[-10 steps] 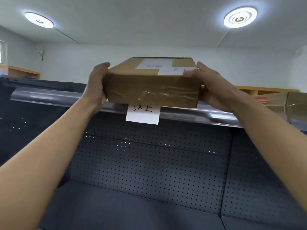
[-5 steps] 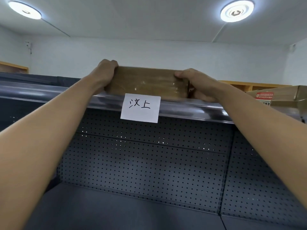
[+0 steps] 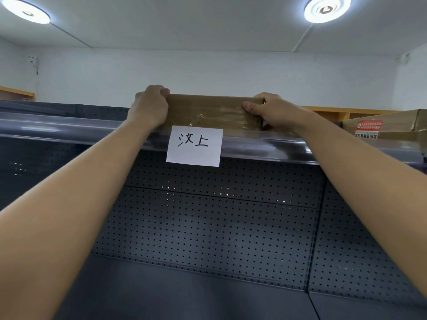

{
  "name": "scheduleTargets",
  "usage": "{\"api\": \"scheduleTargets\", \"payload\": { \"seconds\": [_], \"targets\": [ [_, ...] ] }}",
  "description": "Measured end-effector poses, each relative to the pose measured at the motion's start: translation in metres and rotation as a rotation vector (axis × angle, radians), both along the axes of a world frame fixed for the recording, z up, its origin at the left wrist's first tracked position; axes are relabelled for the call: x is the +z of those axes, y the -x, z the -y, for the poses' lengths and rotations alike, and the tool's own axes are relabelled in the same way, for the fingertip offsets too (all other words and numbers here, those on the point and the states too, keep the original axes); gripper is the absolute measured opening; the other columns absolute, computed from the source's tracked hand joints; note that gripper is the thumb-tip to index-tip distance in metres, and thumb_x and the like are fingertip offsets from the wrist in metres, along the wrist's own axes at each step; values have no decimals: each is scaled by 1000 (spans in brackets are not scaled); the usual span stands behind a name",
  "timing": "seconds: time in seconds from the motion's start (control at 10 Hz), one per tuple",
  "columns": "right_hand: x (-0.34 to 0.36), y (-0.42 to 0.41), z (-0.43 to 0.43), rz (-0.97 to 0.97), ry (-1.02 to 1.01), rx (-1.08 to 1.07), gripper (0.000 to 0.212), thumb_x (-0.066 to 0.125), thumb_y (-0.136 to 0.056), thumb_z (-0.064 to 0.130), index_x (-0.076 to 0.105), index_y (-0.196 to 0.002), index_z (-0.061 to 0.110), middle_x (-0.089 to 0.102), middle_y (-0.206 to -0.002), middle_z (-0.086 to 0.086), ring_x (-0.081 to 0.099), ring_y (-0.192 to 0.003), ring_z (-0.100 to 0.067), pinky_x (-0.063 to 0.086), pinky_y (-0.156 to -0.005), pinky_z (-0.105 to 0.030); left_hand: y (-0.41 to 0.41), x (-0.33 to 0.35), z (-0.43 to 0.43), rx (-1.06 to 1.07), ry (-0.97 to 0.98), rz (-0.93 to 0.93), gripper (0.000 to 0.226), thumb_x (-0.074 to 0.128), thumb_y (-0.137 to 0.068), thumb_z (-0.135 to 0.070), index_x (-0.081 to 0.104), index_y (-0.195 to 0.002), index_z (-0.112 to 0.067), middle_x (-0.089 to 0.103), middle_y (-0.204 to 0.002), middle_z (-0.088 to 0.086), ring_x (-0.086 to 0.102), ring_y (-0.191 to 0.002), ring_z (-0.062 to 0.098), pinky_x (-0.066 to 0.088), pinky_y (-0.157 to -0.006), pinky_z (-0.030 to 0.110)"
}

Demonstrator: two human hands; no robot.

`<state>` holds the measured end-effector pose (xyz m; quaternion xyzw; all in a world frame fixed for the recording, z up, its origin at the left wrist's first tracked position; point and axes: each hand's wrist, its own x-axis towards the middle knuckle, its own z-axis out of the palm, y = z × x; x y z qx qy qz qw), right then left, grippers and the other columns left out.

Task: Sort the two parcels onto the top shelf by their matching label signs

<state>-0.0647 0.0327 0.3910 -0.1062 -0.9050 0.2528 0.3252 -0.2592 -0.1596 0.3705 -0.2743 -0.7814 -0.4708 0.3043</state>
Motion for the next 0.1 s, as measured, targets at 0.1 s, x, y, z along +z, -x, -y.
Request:
{"api": "scheduleTargets", "payload": {
  "seconds": [0.1],
  "targets": [
    [-7, -3, 3, -82, -91, -112, 47, 54, -99, 50, 59, -122, 8, 67, -113, -9, 61, -98, -26, 48, -79, -35, -20, -13, 1, 114, -76, -143, 40, 34, -105, -27, 58, -134, -14, 56, -139, 18, 53, -124, 38, 42, -93, 43]
  ]
}}
